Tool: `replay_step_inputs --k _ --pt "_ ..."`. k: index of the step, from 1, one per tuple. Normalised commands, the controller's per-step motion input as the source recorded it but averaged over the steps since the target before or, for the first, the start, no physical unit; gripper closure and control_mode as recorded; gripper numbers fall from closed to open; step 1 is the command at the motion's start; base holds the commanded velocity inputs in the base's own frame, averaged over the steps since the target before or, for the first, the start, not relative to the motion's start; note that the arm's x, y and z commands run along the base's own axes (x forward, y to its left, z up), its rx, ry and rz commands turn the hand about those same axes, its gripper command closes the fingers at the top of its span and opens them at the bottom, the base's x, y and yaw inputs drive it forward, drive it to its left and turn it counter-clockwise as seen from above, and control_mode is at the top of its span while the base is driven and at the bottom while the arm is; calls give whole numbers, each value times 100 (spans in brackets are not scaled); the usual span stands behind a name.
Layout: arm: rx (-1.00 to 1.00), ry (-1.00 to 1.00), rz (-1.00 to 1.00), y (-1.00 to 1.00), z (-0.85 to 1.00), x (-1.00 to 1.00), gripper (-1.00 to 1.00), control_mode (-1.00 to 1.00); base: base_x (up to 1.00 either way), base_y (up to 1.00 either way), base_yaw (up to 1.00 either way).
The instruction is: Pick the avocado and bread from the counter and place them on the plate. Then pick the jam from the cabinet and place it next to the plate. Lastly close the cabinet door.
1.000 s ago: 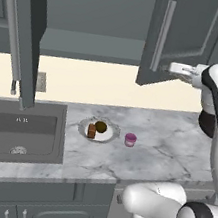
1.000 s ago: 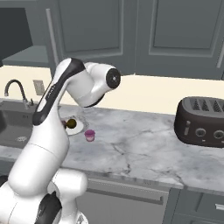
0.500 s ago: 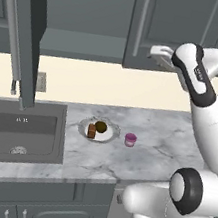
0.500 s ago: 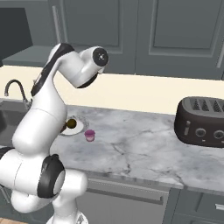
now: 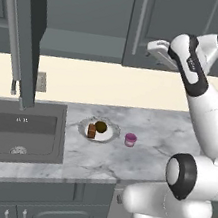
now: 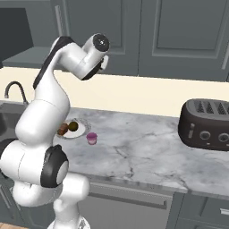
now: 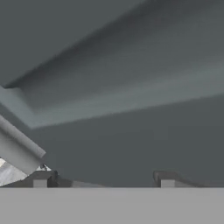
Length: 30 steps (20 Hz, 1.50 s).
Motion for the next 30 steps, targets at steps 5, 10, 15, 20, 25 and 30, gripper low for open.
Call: replay_step_inputs --k 5,10,15,20,25,30 --pt "0 -27 -11 -39 -11 -13 -100 -100 0 0 0" --pt "-1 -26 -18 -38 18 -84 -100 -100 0 0 0" --pt "-14 -1 -21 -3 60 -98 -100 -100 0 0 0" --pt "-15 0 -18 0 53 -78 -100 -100 0 0 0" --pt "-9 4 -13 25 39 -55 -100 -100 0 0 0" --pt "-7 5 -10 55 23 -34 -100 -100 0 0 0"
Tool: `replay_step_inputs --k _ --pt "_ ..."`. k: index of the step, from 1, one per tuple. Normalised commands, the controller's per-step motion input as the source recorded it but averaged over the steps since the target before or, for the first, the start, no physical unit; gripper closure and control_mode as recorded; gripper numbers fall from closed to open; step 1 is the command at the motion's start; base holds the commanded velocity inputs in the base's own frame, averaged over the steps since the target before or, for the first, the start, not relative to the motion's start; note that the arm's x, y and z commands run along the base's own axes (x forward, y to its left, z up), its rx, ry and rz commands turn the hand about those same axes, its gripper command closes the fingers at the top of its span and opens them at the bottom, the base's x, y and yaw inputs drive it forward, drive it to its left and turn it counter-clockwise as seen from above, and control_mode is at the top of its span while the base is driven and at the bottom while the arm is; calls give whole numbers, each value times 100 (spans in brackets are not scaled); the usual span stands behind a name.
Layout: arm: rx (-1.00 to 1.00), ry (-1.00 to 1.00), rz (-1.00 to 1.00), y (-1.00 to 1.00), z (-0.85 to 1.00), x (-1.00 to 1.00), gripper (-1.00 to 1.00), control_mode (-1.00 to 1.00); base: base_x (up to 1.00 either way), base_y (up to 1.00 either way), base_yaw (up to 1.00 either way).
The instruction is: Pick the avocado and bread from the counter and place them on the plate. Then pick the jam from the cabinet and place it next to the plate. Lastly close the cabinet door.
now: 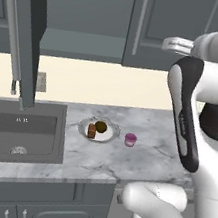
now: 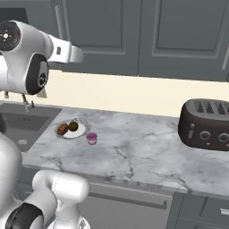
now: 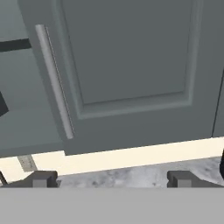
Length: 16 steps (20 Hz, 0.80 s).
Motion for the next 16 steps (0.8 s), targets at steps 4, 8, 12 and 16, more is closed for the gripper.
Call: replay_step_inputs --k 4,8,12,16 --pt "-4 0 -9 63 19 -45 -100 -100 0 0 0" --pt "-5 0 -9 62 11 -51 -100 -100 0 0 0" --pt "-6 0 -8 64 3 -53 -100 -100 0 0 0" --pt "-9 0 -3 57 0 -69 -100 -100 0 0 0"
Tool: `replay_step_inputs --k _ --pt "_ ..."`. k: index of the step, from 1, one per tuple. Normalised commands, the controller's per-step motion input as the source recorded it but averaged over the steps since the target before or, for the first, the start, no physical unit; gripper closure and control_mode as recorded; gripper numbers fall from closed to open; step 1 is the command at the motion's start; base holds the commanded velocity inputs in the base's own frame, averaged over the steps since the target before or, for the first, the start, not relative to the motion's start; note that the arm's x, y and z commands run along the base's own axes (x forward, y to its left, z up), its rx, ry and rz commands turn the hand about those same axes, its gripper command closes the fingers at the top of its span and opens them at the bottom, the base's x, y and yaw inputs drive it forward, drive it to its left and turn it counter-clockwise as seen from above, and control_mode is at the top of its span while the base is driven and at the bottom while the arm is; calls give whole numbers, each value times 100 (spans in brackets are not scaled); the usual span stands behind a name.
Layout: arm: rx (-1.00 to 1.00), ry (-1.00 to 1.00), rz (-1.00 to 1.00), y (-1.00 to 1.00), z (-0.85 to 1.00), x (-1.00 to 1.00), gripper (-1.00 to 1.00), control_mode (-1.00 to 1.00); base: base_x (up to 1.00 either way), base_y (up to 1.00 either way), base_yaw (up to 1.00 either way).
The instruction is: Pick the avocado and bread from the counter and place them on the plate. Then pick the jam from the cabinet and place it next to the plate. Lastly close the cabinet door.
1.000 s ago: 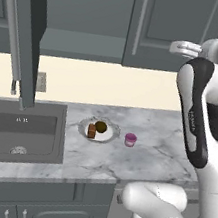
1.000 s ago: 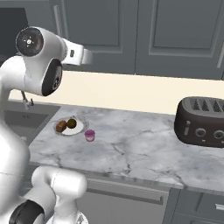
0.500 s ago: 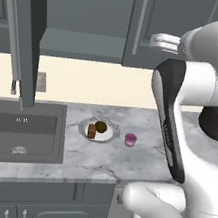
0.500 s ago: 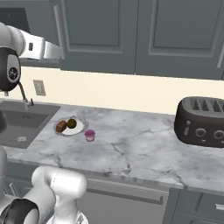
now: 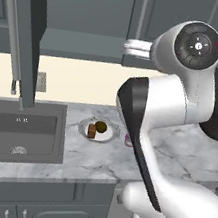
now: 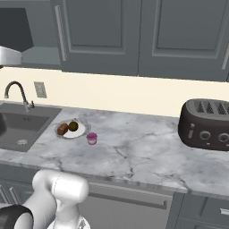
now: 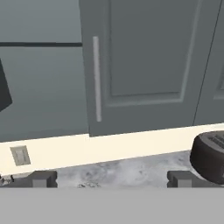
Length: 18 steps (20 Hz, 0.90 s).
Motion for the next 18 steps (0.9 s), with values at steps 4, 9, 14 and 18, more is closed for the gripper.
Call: replay_step_inputs --k 4,9,14,18 --pt "-20 0 0 45 -1 -79 -100 -100 0 0 0" --pt "-21 0 5 25 -11 -74 -100 -100 0 0 0" --pt "-27 -2 9 70 -29 -34 -100 -100 0 0 0" --pt "-14 -12 -1 70 -16 -31 -100 -100 0 0 0"
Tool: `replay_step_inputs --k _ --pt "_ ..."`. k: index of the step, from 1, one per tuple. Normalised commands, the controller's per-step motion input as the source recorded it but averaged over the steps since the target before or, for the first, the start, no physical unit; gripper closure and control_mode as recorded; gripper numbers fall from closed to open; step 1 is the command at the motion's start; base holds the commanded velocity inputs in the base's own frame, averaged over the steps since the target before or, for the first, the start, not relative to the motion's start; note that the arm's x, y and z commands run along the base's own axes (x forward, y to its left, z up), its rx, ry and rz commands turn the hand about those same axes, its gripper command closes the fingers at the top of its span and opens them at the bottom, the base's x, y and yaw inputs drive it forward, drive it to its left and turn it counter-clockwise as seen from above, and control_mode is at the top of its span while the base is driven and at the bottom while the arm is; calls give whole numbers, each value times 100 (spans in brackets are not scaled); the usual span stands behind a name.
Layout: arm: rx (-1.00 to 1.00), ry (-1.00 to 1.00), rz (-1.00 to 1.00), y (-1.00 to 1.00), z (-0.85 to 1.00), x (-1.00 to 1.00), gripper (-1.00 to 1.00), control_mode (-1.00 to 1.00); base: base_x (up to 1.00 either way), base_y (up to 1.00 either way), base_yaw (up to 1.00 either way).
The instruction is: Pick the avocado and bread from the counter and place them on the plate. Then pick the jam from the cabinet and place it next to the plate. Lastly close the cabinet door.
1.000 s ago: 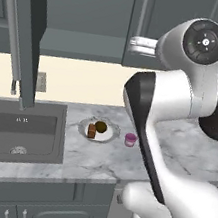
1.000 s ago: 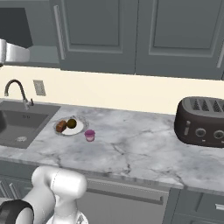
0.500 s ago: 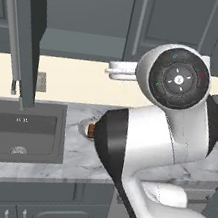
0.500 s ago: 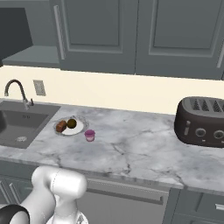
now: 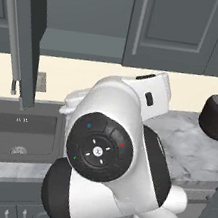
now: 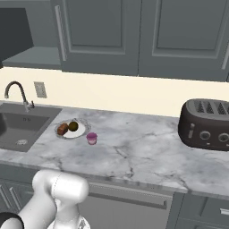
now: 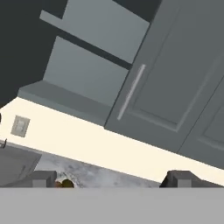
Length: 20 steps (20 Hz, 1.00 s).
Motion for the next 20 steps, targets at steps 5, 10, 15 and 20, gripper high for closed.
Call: replay_step_inputs --k 5,10,15,20 --pt "-2 -6 -12 51 0 -1 -100 -100 0 0 0" --pt "0 -1 -16 42 -11 5 -100 -100 0 0 0" --pt "0 -3 -16 34 -13 0 -100 -100 0 0 0" --pt "0 -3 -14 36 -6 1 -100 -100 0 0 0"
